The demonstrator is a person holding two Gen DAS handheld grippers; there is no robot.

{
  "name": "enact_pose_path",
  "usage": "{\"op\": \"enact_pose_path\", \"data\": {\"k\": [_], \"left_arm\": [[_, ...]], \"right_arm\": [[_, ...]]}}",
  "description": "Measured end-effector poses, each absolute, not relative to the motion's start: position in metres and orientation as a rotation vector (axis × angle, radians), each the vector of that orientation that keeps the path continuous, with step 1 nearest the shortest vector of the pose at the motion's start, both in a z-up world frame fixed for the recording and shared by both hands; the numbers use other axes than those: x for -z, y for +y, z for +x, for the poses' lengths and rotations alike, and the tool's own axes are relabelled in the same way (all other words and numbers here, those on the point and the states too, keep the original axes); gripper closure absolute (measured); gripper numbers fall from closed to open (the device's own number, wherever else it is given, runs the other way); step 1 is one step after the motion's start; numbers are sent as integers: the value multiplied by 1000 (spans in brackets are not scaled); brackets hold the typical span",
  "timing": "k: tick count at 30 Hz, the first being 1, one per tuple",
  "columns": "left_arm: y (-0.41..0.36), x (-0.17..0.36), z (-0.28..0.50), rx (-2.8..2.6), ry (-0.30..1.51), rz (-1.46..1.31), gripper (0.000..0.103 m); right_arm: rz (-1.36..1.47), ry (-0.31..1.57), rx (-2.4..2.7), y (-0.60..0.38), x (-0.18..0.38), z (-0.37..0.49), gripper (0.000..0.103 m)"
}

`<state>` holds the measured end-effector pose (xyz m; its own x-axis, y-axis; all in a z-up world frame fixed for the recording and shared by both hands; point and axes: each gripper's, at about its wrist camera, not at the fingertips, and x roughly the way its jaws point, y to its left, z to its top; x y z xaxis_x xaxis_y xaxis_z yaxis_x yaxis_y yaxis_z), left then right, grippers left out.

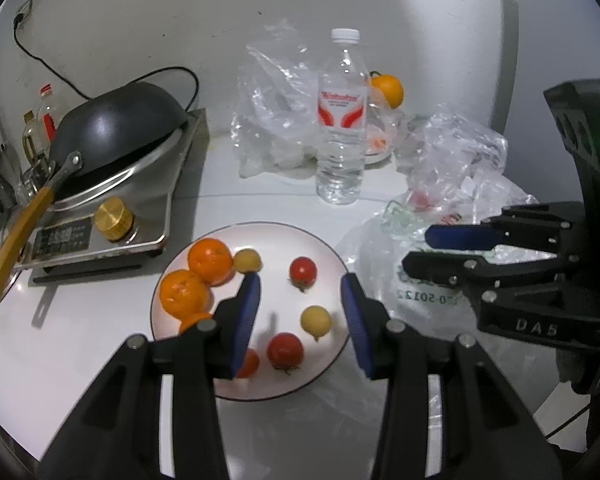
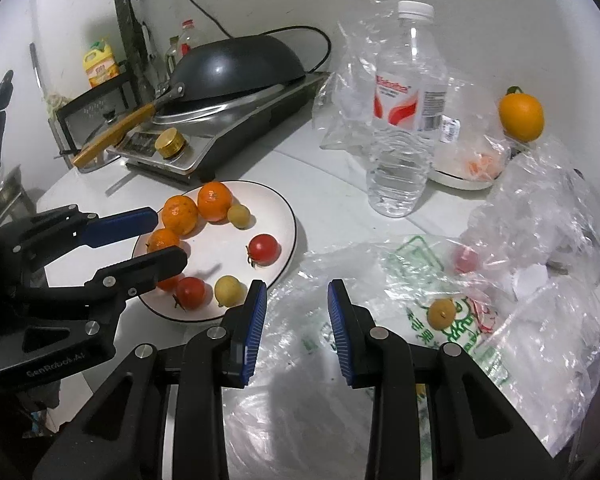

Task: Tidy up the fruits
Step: 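Move both open tools back to the yellow fruits on the bag, then grasp a yellow fruit with the left tool while the right tool grasps another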

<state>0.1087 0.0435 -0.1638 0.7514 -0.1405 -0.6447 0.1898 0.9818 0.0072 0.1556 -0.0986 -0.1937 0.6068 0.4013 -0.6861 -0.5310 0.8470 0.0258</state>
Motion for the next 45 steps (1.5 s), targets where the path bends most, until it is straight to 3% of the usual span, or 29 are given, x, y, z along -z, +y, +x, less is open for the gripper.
{"op": "enact_pose_path", "data": {"k": [4, 6, 9, 42, 44, 45], "left_arm": [[34, 164, 108, 188, 704, 83, 58], [28, 164, 107, 193, 706, 87, 50], [21, 162, 106, 206, 703, 85, 48], [-113, 211, 148, 400, 859, 176, 48], [-117, 215, 152, 413, 864, 176, 49], [-119, 217, 155, 423, 869, 178, 54]], "right_arm": [[-169, 736, -533, -111, 193, 152, 69], [-161, 734, -527, -118, 193, 151, 69], [-151, 733, -518, -129, 194, 149, 69], [-44, 772, -441, -241, 222, 172, 69], [-43, 776, -453, -240, 222, 176, 69], [-42, 778, -459, -240, 223, 178, 69]]}}
